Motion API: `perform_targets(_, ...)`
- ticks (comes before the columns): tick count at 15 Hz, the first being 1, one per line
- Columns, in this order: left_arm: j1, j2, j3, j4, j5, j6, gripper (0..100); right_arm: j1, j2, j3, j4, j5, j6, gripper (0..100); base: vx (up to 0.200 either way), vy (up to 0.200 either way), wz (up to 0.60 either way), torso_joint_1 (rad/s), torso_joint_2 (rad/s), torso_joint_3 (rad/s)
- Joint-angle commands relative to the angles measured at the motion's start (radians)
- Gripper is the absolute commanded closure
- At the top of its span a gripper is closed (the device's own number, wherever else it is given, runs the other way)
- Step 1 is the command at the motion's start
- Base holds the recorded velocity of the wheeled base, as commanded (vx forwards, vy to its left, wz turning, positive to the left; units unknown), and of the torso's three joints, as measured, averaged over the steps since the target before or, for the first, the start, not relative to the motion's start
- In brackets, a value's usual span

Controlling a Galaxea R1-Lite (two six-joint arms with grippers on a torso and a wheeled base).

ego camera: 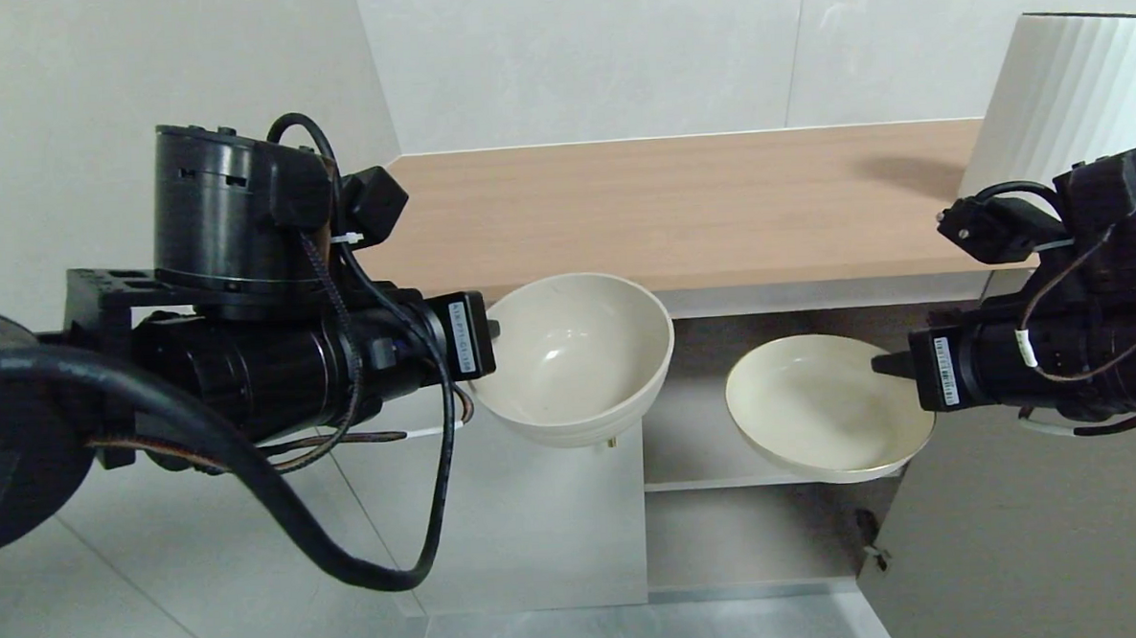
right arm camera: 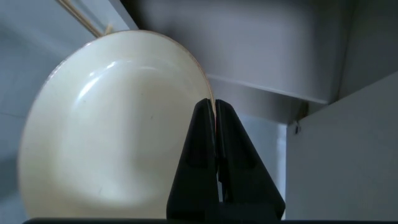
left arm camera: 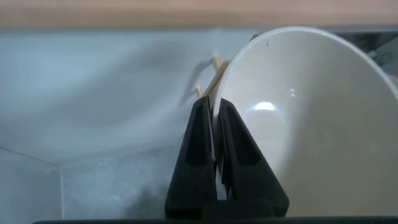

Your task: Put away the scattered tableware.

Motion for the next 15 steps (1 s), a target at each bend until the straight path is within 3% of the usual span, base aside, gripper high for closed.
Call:
perform_targets(1,0.0,0.002,0.0,0.0,0.0,-0.001,100,0.0,0.002,0.01,-0.008,0.0,-0.009,100,0.0,0.0,0.0,-0.124,0.46,0.33)
perform_targets(5,0.0,0.002,0.0,0.0,0.0,-0.001,100,0.0,0.005,0.016,-0.01,0.0,-0.01,100,0.0,0.0,0.0,-0.074,0.38,0.287)
perform_targets(12,0.0,0.005,0.001,0.0,0.0,-0.001,100,0.005,0.138,0.011,-0.016,0.0,-0.01,100,0.0,0.0,0.0,-0.007,0.03,0.019)
perform_targets(15,0.0,0.006,0.001,0.0,0.0,-0.001,100,0.0,0.319,0.01,-0.165,-0.003,0.003,100,0.0,0.0,0.0,0.0,0.0,0.0)
